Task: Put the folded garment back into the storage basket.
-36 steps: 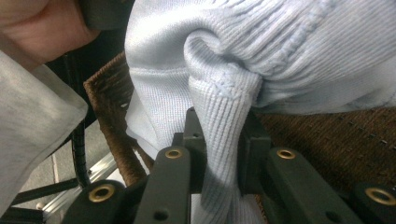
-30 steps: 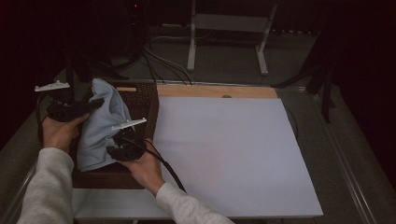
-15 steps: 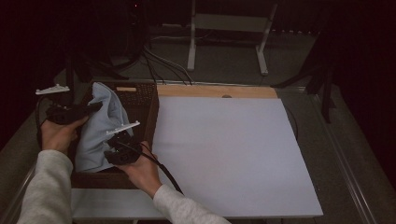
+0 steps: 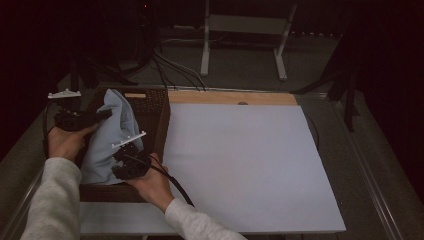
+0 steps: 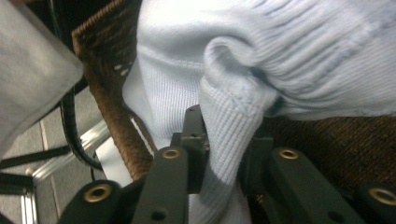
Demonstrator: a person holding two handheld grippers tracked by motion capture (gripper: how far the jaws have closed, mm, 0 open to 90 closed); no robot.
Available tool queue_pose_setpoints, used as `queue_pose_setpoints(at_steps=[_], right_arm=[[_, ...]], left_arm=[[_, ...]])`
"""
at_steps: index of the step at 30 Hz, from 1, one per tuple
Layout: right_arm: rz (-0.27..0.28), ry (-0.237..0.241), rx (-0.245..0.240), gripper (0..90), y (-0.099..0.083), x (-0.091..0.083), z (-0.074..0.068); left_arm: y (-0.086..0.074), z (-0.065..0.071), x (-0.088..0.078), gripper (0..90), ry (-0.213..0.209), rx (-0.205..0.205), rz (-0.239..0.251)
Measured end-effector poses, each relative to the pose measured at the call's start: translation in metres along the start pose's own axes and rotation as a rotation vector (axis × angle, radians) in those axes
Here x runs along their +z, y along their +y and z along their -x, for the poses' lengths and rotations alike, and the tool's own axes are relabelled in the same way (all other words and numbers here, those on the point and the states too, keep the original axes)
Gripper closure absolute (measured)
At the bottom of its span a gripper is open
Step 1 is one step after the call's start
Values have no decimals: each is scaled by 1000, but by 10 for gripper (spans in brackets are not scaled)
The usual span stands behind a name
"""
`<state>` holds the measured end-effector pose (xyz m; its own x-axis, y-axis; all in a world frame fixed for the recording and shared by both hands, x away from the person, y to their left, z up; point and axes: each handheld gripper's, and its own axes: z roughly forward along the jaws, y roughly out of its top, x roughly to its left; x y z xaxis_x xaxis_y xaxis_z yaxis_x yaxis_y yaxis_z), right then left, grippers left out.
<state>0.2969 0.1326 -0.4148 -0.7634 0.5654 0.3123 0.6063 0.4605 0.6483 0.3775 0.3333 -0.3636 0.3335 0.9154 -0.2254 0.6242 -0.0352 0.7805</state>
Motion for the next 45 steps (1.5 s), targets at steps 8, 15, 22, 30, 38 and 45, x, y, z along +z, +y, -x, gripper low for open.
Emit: queue_pose_setpoints(at_steps=[8,15,22,30,38,45], right_arm=[[45,-42,-54,158,-1,-10,-2],[37,-28,-73,95,-6,-9,1],[64,-26,-70,70,-6,-14,7],[92,-26,-75,70,-5,-26,13],[112,-38,-76,70,-6,-37,23],[121,-56,-74,70,-8,-45,33]], left_arm=[[3,4,3,139,57,-27,24],[3,5,2,2,41,-27,34],[4,6,0,0,18,-38,68],[3,13,0,0,30,-4,94],[3,21,0,0,20,33,96],[1,30,1,0,16,51,86]])
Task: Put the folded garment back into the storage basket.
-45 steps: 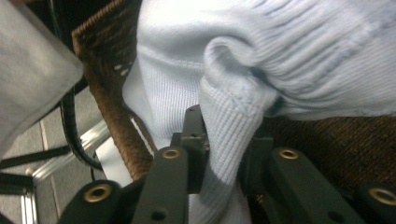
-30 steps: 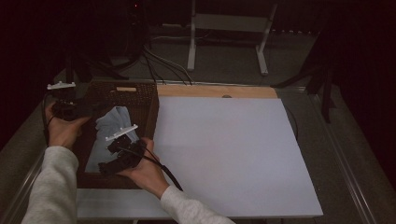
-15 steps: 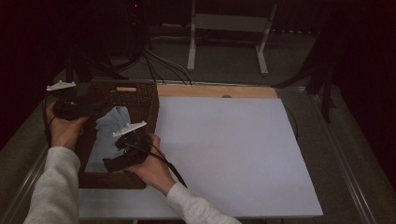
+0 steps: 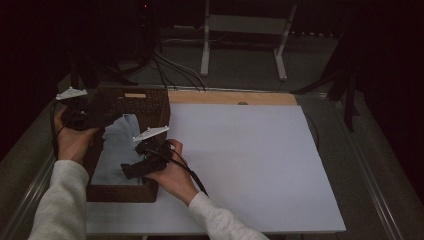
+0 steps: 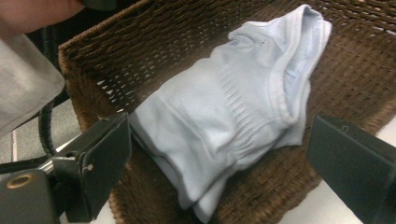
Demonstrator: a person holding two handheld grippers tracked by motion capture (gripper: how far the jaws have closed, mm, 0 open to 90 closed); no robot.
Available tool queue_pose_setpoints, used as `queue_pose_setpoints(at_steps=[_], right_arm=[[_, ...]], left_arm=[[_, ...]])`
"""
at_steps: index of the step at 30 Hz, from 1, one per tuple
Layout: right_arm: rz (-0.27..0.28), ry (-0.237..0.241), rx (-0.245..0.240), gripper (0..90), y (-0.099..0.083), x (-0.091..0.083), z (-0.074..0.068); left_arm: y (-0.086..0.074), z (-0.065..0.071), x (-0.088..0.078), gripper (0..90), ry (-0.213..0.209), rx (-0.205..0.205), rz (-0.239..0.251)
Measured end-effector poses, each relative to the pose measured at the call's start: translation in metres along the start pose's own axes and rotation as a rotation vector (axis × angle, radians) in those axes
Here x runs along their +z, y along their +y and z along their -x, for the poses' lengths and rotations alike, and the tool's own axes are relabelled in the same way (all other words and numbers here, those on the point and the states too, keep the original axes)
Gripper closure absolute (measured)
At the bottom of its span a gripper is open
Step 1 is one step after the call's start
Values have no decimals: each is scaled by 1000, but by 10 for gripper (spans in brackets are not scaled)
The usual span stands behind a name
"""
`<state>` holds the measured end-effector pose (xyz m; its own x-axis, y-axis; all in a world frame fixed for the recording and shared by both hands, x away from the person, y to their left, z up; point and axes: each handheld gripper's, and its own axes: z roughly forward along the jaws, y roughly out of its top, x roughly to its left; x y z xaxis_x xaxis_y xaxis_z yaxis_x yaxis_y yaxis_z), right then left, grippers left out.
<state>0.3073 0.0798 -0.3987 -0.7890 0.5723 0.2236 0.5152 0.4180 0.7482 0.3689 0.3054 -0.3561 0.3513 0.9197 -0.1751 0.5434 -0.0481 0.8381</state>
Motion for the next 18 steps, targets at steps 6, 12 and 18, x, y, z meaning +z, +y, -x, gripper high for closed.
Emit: queue_pose_setpoints(at_steps=[6,12,18], right_arm=[[7,-10,3,70,-2,-5,7],[16,-23,-3,70,-3,-12,13],[30,-38,-1,70,-4,-21,21]], left_arm=[[0,7,0,0,-2,20,-3],[-2,17,-2,0,-4,38,6],[-5,26,-4,0,-10,48,13]])
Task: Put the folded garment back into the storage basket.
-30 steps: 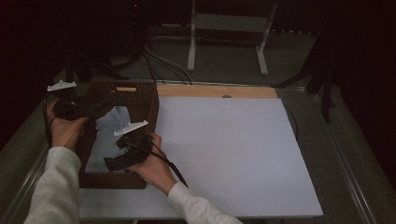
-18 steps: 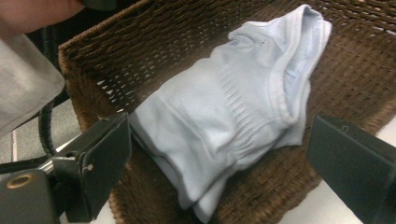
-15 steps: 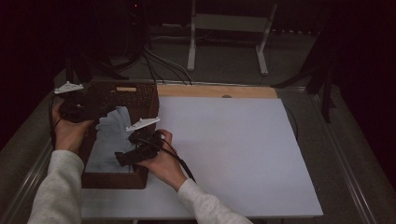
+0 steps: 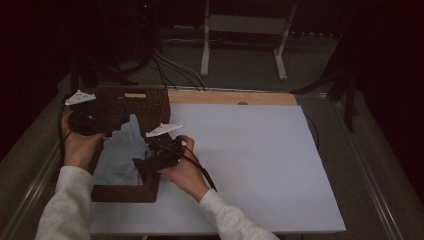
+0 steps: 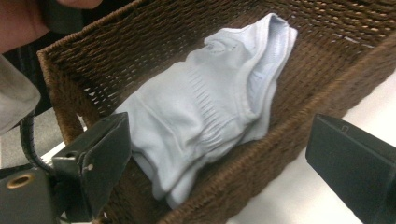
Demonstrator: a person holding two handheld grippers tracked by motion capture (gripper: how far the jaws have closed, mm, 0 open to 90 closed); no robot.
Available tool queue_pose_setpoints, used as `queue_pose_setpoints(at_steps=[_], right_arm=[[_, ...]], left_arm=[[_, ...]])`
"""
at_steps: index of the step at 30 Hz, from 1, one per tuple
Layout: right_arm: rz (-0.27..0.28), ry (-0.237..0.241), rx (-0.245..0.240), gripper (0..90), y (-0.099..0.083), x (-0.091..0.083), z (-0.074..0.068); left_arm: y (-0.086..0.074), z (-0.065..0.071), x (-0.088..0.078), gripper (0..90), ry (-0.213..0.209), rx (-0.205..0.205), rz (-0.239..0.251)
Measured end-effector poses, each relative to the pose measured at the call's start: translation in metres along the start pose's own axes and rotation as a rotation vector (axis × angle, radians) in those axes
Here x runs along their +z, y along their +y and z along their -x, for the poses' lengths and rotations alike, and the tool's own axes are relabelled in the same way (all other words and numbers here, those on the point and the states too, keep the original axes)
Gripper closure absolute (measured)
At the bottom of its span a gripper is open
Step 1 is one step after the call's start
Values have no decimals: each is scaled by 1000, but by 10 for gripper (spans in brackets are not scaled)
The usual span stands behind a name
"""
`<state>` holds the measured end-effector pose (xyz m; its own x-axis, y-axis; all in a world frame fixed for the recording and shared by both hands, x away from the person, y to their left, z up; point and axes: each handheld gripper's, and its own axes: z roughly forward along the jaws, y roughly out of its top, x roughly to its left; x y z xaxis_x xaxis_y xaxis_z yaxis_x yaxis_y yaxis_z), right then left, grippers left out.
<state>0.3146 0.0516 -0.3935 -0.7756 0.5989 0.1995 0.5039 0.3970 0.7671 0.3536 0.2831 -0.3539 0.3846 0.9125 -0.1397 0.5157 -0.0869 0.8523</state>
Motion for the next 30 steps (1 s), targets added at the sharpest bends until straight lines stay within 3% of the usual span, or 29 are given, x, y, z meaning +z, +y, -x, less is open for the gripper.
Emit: queue_pose_setpoints(at_steps=[12,30], right_arm=[[20,-15,-5,70,-4,-16,13],[61,-22,36,32,-15,-31,33]], left_arm=[[-5,19,1,0,-5,36,-12],[-14,43,-4,0,-22,62,13]])
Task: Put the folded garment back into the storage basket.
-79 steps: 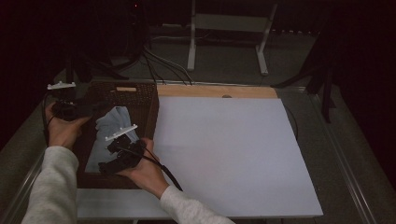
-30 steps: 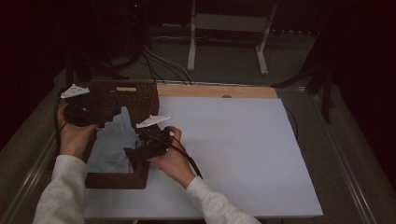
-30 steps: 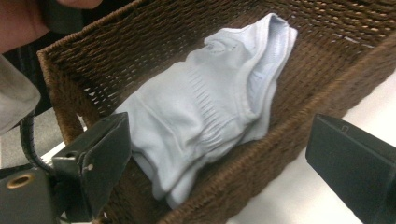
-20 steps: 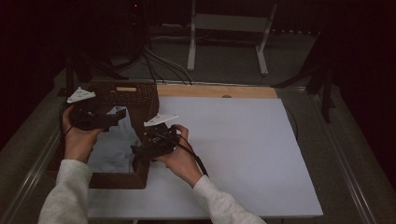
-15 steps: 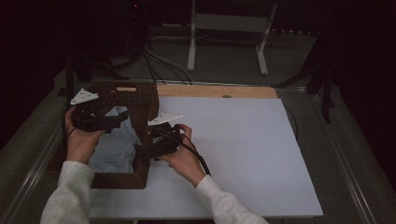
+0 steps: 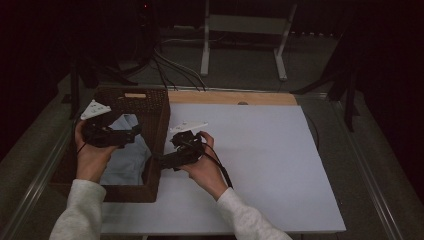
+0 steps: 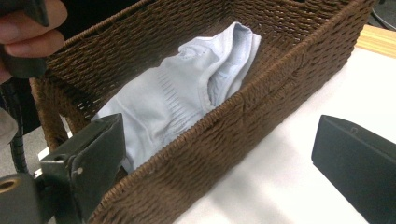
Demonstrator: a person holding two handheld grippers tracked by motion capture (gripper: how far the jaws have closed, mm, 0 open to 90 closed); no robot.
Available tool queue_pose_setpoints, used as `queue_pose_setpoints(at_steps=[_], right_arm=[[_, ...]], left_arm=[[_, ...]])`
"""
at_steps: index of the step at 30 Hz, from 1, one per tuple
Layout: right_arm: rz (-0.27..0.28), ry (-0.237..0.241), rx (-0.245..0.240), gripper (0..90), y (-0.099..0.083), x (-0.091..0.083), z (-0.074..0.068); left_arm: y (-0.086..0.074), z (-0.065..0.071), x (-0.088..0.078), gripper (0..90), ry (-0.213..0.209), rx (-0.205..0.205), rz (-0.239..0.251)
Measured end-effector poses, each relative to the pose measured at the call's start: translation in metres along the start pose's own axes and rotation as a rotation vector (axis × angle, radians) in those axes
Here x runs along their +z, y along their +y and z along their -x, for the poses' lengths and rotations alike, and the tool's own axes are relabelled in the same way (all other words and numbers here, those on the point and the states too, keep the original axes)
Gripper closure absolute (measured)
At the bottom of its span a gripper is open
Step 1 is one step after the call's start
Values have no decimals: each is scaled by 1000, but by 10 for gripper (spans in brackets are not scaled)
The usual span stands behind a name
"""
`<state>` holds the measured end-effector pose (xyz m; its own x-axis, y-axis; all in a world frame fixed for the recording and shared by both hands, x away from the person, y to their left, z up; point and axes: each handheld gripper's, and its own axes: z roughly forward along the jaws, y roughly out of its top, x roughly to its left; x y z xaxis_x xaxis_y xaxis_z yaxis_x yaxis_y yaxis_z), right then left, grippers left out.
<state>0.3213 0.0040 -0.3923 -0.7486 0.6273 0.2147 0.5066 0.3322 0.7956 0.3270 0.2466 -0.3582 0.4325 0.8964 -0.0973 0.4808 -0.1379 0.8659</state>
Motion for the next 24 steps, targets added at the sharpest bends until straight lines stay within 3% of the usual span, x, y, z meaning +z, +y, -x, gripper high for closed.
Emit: queue_pose_setpoints(at_steps=[24], right_arm=[[29,-23,-2,21,-12,-22,16]], left_arm=[[-16,26,0,0,-21,17,23]])
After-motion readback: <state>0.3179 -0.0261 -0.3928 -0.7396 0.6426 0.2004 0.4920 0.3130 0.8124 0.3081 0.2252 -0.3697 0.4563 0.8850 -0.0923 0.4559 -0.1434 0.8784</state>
